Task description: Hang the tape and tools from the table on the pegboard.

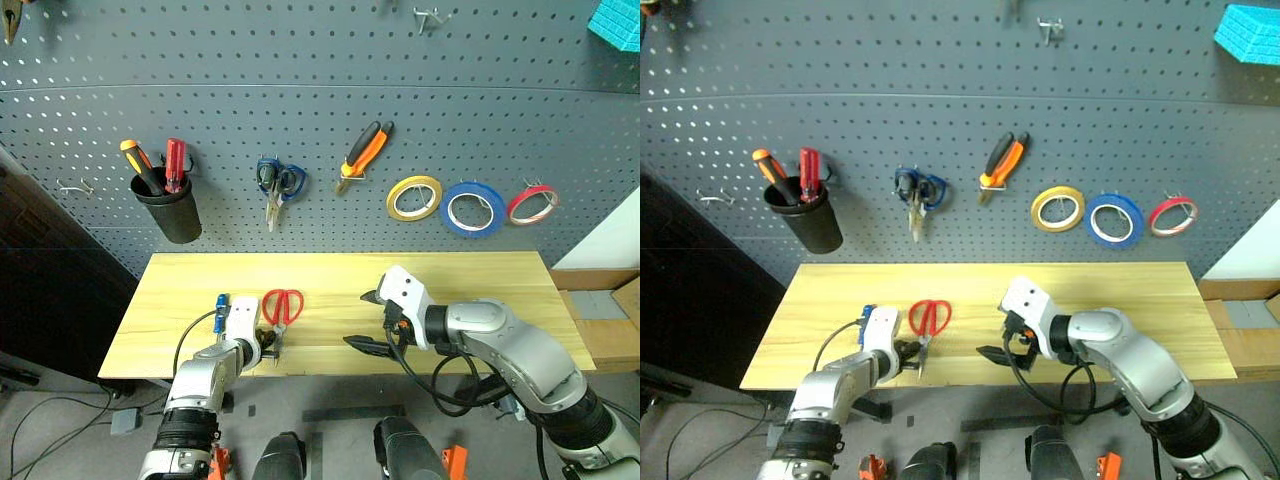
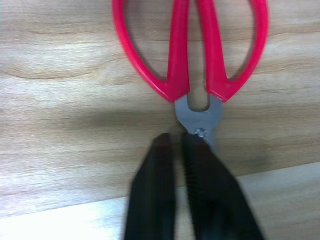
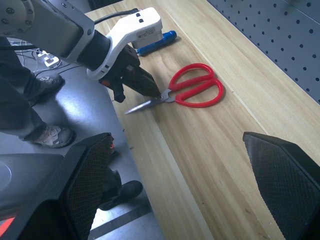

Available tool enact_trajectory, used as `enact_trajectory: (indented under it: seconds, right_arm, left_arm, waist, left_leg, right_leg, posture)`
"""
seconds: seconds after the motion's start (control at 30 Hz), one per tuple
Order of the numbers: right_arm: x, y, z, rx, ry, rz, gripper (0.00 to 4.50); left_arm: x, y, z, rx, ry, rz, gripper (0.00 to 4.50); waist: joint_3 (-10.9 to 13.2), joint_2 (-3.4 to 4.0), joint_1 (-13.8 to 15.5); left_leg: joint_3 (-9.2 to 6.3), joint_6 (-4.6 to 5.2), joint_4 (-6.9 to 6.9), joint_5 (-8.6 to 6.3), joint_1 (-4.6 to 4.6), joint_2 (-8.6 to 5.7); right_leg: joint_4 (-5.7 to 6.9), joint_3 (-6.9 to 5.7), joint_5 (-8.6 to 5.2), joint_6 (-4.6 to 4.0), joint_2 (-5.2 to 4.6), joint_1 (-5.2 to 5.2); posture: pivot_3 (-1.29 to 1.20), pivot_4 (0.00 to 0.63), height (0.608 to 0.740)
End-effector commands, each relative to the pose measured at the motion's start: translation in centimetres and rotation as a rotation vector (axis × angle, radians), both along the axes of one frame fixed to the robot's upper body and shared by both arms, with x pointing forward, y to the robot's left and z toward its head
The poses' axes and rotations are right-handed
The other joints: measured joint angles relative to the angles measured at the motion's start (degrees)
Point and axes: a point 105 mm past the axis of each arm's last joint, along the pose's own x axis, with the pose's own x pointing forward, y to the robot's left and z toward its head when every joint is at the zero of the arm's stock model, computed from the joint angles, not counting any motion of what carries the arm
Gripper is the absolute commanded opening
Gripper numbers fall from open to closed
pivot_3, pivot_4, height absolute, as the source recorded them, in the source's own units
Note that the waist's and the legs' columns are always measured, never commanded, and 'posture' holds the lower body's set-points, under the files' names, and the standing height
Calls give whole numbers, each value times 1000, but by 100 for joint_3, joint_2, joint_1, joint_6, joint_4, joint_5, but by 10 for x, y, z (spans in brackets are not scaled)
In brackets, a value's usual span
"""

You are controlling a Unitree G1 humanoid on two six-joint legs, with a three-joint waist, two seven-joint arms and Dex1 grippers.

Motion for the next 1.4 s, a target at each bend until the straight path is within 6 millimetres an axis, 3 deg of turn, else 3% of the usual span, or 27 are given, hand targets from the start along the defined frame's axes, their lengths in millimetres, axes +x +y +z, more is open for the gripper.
enact_trajectory:
  seconds: [0.03,0.23,0.33,0.4,0.53,0.8,1.1,1.4]
  right_arm:
    - [-5,3,8,2,-50,38,4500]
    - [-6,1,8,8,-54,40,4500]
    - [-7,0,8,14,-52,40,4500]
    - [-7,0,8,14,-49,41,4500]
    - [-6,-1,8,10,-45,46,4500]
    - [-6,-2,7,12,-15,52,4500]
    - [-11,-2,7,21,11,50,4500]
    - [-13,-1,9,40,52,51,4500]
  left_arm:
    - [2,6,11,12,-72,53,2121]
    - [9,10,51,-19,-260,136,3900]
    - [8,1,70,-93,-324,145,3900]
    - [5,-8,70,-122,-301,139,3900]
    - [-2,-25,53,-120,-168,111,3900]
    - [-9,-39,13,-51,98,107,3900]
    - [-5,-24,-9,4,222,155,3900]
    - [-6,-21,-18,28,284,166,3900]
  waist:
    - [1,-2,-13]
    - [15,-26,-20]
    - [16,-29,-18]
    - [16,-29,-15]
    - [16,-29,-21]
    - [15,-32,-25]
    - [9,-31,-41]
    - [-13,-21,-70]
  left_leg:
    - [0,0,0,0,-2,0]
    - [0,0,-1,0,-19,0]
    - [0,-2,-1,-1,-22,0]
    - [1,-3,-1,-2,-22,0]
    - [1,-3,0,-2,-20,-1]
    - [0,-3,0,-2,-20,-1]
    - [0,-3,0,-1,-13,-2]
    - [0,-3,1,-1,14,-2]
  right_leg:
    - [0,0,0,1,0,-2]
    - [0,0,3,5,0,-18]
    - [-3,1,3,6,-1,-18]
    - [-3,1,3,6,-1,-18]
    - [-2,1,3,7,0,-17]
    - [-1,0,4,8,1,-17]
    - [1,0,4,9,1,-12]
    - [2,0,1,3,1,12]
  posture:
    - [-150,176,740]
    - [-150,176,740]
    - [-149,176,740]
    - [-141,174,740]
    - [-136,171,740]
    - [-145,167,740]
    - [-162,168,740]
    - [-169,172,740]
